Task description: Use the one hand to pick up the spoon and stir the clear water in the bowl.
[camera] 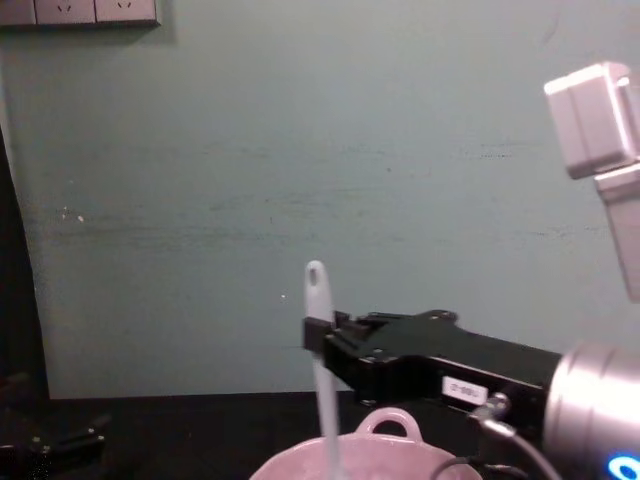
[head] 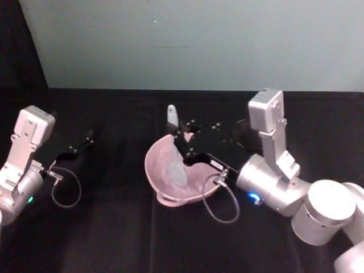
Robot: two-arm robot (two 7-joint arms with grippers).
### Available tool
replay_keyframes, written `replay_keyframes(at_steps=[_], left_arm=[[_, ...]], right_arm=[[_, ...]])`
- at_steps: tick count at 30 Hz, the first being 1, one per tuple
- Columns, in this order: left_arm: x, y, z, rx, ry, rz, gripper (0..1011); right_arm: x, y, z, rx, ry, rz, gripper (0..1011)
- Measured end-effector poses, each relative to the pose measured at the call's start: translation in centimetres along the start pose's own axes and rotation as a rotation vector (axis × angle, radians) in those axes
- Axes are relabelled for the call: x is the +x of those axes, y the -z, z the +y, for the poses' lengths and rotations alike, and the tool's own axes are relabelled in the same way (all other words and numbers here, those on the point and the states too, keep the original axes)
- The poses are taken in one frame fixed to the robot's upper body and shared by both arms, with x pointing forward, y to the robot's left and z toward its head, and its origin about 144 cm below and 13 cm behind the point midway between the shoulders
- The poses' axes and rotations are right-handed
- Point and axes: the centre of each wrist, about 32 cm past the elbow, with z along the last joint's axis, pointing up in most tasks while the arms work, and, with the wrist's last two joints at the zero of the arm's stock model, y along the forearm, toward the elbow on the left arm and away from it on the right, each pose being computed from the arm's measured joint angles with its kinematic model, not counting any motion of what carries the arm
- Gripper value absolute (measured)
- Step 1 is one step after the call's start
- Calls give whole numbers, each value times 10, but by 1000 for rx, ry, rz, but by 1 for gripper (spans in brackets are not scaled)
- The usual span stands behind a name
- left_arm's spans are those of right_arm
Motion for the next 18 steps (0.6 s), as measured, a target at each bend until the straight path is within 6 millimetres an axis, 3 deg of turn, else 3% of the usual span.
replay_keyframes(at_steps=[7,13,18], left_arm=[[0,0,0,0,0,0,1011],[0,0,0,0,0,0,1011],[0,0,0,0,0,0,1011]], right_arm=[[-5,4,21,20,6,29,119],[9,12,38,45,92,7,120],[21,15,41,47,144,-17,120]])
